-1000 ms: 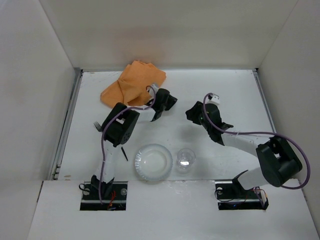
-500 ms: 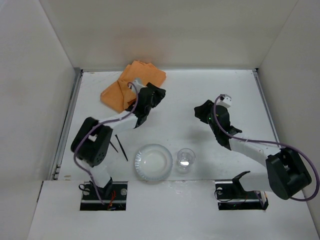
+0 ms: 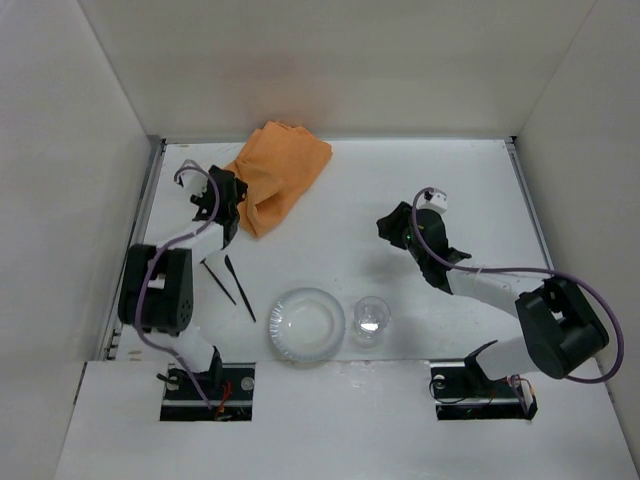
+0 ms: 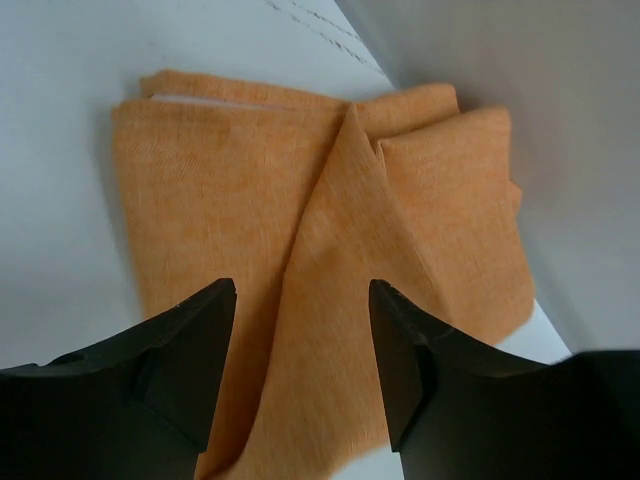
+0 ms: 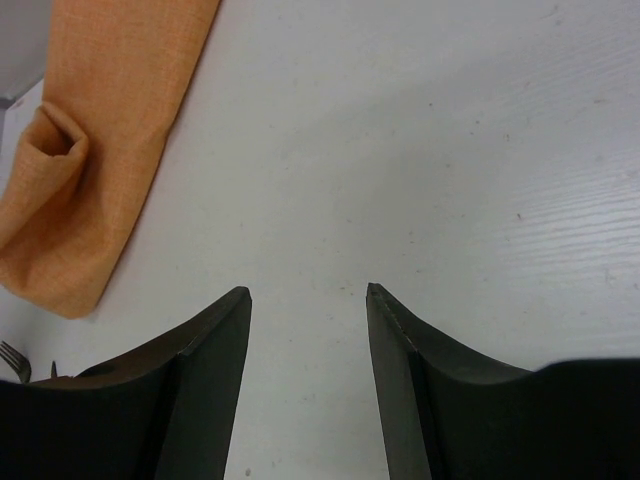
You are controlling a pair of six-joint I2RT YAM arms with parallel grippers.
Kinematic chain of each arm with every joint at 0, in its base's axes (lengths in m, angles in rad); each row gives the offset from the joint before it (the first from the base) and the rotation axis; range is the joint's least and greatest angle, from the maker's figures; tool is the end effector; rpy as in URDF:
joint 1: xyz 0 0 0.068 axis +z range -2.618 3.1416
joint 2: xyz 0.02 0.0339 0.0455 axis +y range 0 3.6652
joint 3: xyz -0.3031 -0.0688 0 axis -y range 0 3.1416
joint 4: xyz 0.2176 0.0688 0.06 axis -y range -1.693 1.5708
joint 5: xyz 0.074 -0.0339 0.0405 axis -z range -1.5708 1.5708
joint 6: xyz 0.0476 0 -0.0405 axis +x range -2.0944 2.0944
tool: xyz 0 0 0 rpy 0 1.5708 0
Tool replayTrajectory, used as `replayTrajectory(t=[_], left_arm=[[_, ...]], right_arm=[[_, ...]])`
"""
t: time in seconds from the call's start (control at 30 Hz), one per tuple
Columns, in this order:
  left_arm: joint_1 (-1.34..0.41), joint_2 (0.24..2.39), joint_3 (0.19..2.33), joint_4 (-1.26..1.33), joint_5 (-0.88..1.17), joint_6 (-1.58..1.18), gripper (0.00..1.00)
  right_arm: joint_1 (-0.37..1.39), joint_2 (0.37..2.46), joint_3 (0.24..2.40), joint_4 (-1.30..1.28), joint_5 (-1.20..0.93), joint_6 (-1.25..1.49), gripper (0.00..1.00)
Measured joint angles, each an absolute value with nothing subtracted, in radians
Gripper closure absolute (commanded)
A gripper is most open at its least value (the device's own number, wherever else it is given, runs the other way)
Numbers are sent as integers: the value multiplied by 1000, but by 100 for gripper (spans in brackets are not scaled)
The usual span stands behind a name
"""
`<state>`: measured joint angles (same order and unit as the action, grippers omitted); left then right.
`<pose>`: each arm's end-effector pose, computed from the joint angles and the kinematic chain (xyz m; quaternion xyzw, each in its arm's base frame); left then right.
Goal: Set the dinner table for one person
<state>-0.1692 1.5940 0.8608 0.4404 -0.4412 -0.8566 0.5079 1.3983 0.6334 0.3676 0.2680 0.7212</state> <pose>0.3395 -0.0374 0.2817 -0.3868 0.6935 -0.1325 0.5932 0.2482 0.1237 0.2583 0.1614 0.8127 0.2255 0.5124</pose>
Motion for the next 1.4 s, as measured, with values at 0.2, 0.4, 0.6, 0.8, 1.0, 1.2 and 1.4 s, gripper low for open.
replayTrajectory(t=[0.2,0.4,0.6,0.8,1.0,1.2,1.4], left_arm=[[-117,1956,1186,389,-286,-810,55],[-138,2096,1272,376,-205,-817,71],[-237,2094,1241,419,-186,-855,73],[-427,2075,1191,467,-152,-904,64],[-494,1970,1074,484,-125,-942,49],[-448,1755,886,489,-170,-951,47],[-439,1628,725,500,-232,-935,43]], right_arm=[[525,1406,644,367,256,710,44],[525,1407,646,367,254,703,42],[525,1422,654,367,245,694,36],[527,1436,677,366,216,684,31],[532,1480,753,361,193,686,28],[521,1602,890,344,186,686,28],[477,1786,1065,296,159,685,29]])
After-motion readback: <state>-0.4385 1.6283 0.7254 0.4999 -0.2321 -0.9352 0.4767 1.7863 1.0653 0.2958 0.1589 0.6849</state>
